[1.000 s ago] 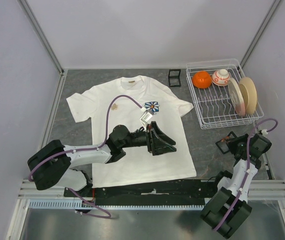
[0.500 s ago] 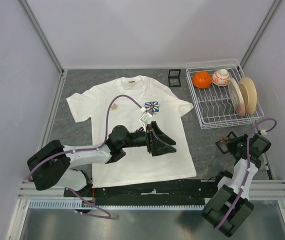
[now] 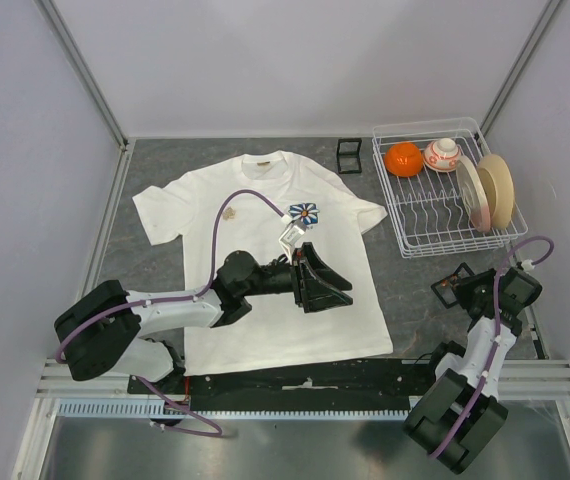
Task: Remove the brooch from the garment
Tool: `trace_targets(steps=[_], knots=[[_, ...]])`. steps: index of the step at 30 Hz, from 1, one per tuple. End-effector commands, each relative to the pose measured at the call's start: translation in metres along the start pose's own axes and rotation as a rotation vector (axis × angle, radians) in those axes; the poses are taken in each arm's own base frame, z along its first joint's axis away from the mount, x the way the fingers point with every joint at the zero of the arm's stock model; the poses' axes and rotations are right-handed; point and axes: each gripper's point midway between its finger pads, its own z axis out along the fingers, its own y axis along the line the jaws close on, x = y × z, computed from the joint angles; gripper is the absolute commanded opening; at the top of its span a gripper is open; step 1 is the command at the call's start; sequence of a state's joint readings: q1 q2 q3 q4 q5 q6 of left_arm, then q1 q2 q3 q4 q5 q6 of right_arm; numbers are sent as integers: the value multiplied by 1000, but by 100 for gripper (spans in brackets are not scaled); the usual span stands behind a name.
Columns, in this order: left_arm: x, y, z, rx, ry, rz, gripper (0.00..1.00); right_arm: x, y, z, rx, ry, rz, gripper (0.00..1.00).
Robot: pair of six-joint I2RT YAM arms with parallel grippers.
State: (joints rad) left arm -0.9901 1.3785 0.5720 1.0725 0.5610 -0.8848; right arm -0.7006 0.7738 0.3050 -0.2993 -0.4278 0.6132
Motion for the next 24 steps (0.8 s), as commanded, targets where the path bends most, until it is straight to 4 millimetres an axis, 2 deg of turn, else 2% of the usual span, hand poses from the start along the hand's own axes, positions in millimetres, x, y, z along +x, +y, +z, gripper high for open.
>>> trace_targets(steps=[1, 12, 13, 15, 16, 18, 19, 21, 23, 24], knots=[[-8, -18, -1, 64, -23, 81, 74, -8, 1, 1, -2, -37, -14, 14], [-8, -20, -1, 70, -23, 86, 75, -10, -2, -3, 24, -54, -1, 22], [-8, -20, 0, 72, -22, 87, 75, -7, -7, -4, 52, -48, 10, 23], [-8, -21, 0, 74, -21, 87, 75, -13, -2, -8, 54, -76, 21, 29], [-8, -20, 0, 70, -23, 87, 75, -12, -9, -10, 108, -83, 31, 31], [-7, -20, 0, 70, -19, 87, 75, -16, -6, -14, 143, -86, 32, 37], [-7, -20, 0, 70, -20, 86, 75, -12, -13, -19, 198, -67, 40, 39], [-7, -20, 0, 68, -19, 86, 75, -24, -14, -29, 270, -106, 43, 49], [-7, -19, 1, 66, -15, 83, 75, -16, -24, -37, 363, -83, 48, 58], [-7, -19, 2, 66, -11, 84, 75, -21, -19, -44, 371, -94, 41, 59]])
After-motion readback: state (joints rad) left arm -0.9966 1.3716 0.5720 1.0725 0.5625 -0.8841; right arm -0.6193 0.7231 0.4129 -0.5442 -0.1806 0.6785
